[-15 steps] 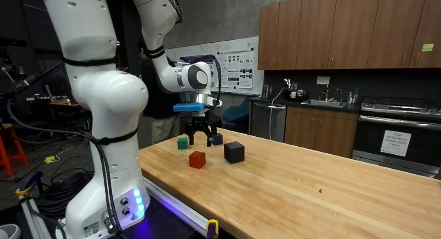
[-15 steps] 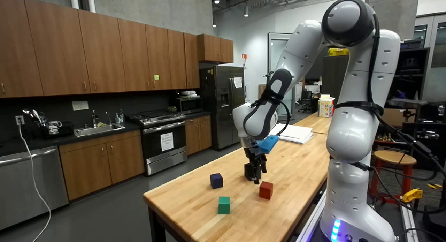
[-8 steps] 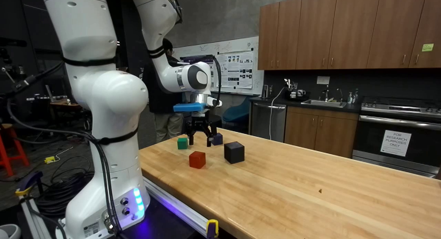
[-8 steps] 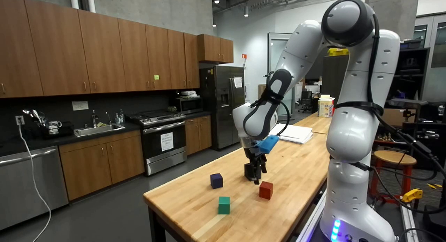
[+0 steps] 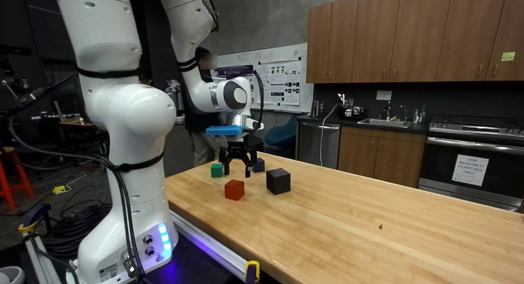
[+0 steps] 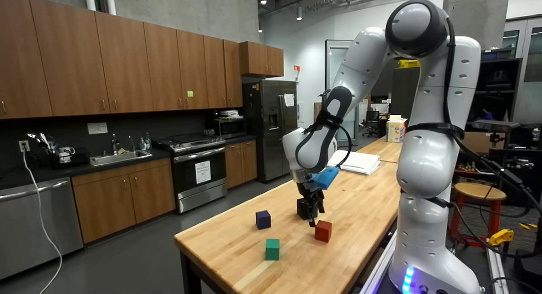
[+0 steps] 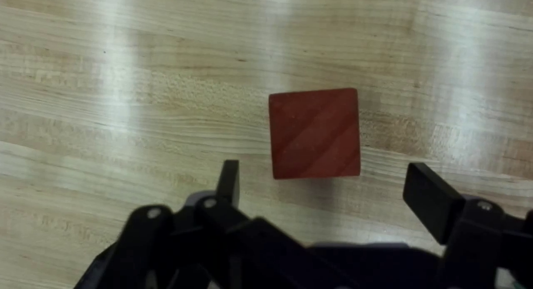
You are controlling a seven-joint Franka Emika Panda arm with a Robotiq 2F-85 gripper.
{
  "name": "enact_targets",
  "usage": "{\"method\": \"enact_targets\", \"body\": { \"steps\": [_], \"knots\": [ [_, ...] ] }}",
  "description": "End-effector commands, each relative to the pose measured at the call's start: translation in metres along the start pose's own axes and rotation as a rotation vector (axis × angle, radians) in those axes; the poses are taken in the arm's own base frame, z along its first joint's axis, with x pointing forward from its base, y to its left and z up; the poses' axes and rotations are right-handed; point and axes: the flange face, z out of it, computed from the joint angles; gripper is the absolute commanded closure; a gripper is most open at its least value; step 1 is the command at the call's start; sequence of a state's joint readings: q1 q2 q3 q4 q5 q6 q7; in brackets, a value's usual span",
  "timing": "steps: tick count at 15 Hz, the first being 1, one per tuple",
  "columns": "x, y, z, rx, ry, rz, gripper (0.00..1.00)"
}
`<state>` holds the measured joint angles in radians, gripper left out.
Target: Put the red cube on top of the black cube to the left
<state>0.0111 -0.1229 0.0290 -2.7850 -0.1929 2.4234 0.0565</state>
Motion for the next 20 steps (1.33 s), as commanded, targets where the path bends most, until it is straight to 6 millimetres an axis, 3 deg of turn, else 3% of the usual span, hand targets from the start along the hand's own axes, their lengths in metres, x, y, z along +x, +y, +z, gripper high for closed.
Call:
{"method": "enact_targets", "body": {
  "steps": [1, 14, 15, 17, 20],
  "knots": [
    [0.004, 0.005, 0.006, 0.015, 0.015, -0.01, 0.0],
    [0.0, 0.008, 0.038, 0.082, -0.068, -0.011, 0.01],
    [0.0, 0.008, 0.04, 0.084, -0.074, -0.013, 0.25],
    [-0.001, 0.007, 0.044, 0.083, -0.083, -0.019, 0.3],
    [-0.001, 0.007, 0.047, 0.083, -0.091, -0.025, 0.52]
  ]
}}
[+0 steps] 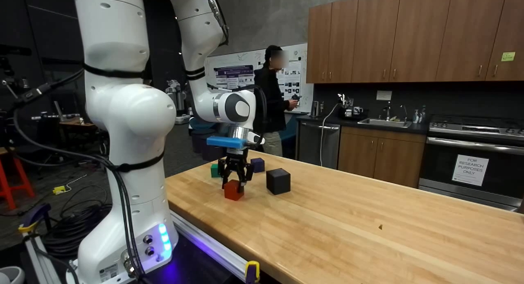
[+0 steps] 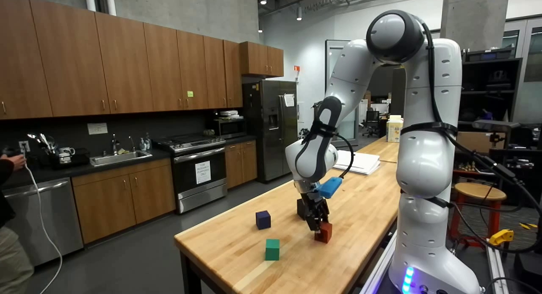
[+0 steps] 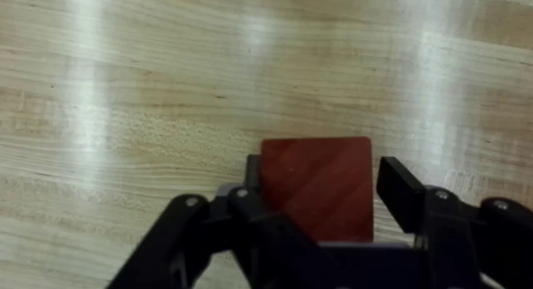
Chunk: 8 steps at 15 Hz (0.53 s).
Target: Put the red cube on top of the black cube to the left
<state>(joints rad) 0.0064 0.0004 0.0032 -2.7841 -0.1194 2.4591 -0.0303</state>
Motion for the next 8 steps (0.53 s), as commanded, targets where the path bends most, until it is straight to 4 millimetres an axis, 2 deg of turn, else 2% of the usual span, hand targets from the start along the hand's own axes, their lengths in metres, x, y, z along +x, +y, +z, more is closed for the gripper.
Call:
{"method": "enact_targets", "body": {
  "steps": [1, 2, 8],
  "knots": [
    [0.0004, 0.0035, 0.0042, 0.01, -0.006, -0.012, 0.59],
    [0.0003, 0.0035, 0.0037, 0.011, -0.006, -0.015, 0.69],
    [0.001, 0.001, -0.0018, 0.008, 0.0, -0.035, 0.7]
  ]
}}
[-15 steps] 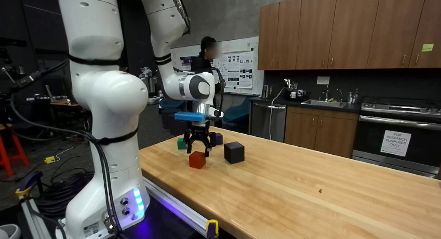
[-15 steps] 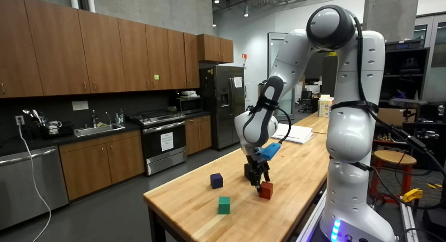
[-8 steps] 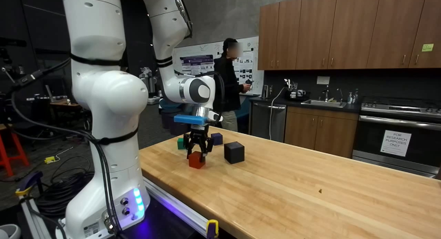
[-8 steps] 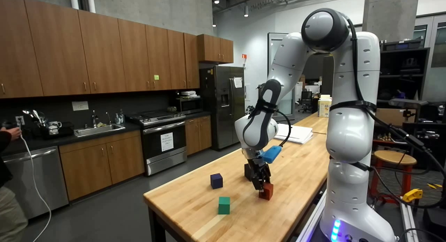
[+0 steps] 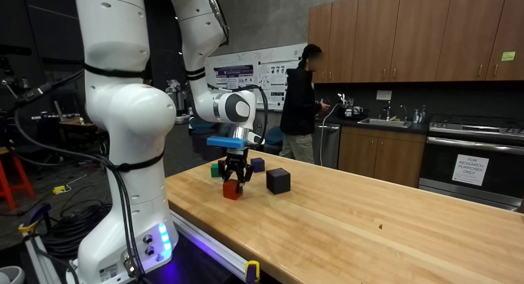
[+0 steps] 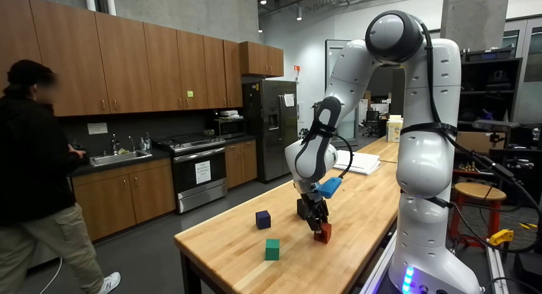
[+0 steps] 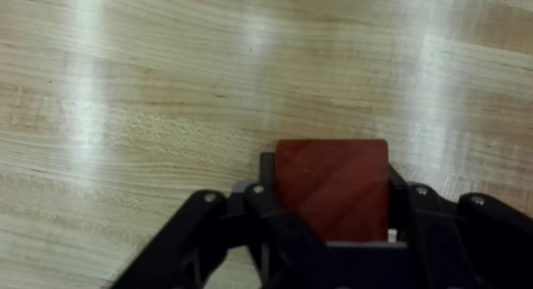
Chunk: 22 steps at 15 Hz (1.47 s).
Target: Put the red cube on top of the black cube to the left
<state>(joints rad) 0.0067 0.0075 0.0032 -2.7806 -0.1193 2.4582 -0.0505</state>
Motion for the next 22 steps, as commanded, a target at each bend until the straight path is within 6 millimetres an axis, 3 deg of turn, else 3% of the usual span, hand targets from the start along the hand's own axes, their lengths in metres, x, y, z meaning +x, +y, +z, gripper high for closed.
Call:
{"method": "enact_targets", "body": {
  "steps": [1, 14, 22],
  "knots": [
    [0.0, 0.001, -0.004, 0.008, 0.005, -0.015, 0.7],
    [-0.001, -0.014, -0.026, -0.004, 0.054, -0.08, 0.7],
    [0.016, -0.03, -0.059, -0.025, 0.133, -0.119, 0.7]
  ]
}}
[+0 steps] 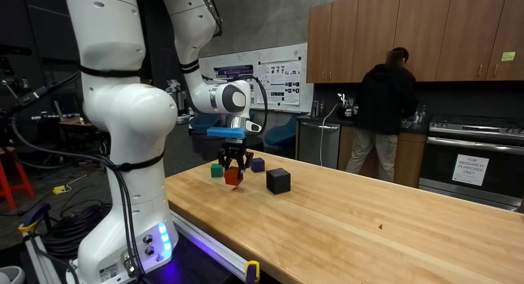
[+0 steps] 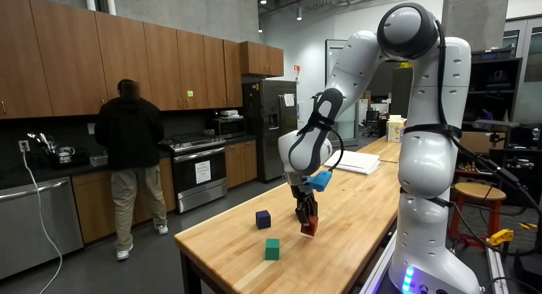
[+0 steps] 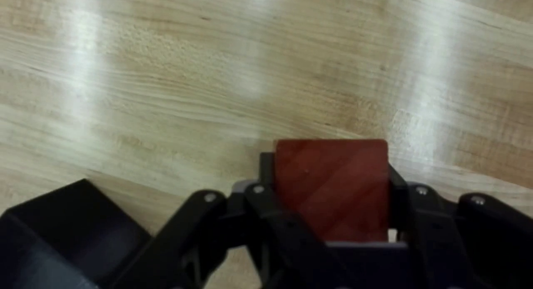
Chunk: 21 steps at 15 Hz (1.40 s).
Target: Put the red cube on top of the black cube to the left
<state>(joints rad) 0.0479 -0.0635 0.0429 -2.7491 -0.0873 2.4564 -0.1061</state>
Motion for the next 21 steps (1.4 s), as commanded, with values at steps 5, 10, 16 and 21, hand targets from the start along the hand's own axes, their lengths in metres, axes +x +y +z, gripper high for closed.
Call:
{"method": "enact_targets", "body": {
  "steps": [5, 10, 16, 21],
  "knots": [
    [0.032, -0.006, -0.042, -0.031, 0.081, -0.038, 0.7],
    [0.06, -0.014, -0.065, -0.051, 0.119, -0.059, 0.7],
    [0.095, -0.025, -0.08, -0.096, 0.116, -0.079, 0.7],
    [0.121, -0.028, -0.086, -0.111, 0.092, -0.091, 0.7]
  ]
}}
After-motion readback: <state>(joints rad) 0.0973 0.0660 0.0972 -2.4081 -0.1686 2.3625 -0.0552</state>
